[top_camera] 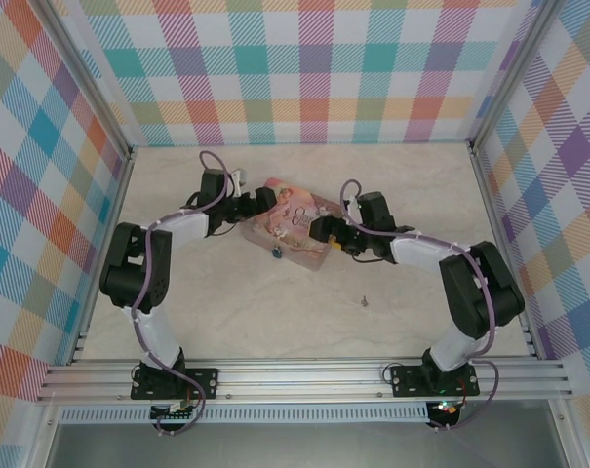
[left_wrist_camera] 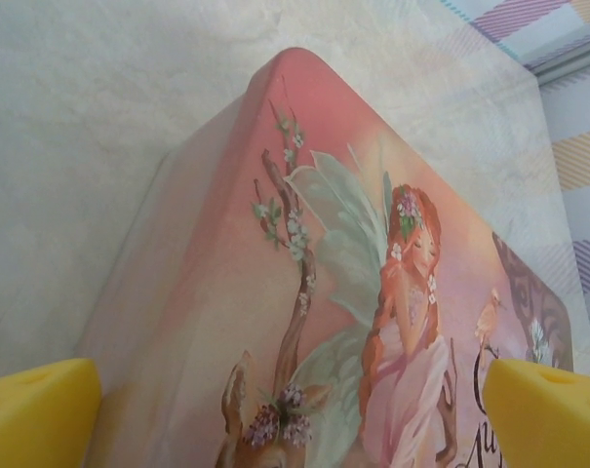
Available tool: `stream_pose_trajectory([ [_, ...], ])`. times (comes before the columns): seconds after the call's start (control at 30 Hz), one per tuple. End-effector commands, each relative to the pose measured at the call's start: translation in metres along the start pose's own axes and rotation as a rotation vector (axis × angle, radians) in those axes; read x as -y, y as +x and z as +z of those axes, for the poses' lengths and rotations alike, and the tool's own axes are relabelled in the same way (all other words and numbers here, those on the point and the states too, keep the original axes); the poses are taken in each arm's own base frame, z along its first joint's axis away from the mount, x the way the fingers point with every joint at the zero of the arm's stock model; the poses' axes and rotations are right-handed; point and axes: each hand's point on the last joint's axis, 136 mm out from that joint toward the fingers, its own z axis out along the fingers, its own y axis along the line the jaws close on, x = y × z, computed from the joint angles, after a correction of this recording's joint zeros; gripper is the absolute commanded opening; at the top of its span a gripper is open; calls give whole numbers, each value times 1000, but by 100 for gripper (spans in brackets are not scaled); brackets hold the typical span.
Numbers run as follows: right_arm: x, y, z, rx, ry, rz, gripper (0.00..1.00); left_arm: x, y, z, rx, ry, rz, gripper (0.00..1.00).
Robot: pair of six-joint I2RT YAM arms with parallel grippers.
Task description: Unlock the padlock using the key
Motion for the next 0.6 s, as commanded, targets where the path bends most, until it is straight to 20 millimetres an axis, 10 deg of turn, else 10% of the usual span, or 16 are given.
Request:
stream_pose_trajectory([
  [0.0, 5, -4, -22, 54, 103, -50, 100, 7, -8, -25, 38, -25, 27, 100],
  [0.27, 46, 33, -92, 50, 387, -49, 98, 9, -46, -95, 201, -147, 103, 100],
  [0.57, 88, 116, -123, -120, 505, 111, 69, 30, -12, -135, 255, -34, 72, 100],
])
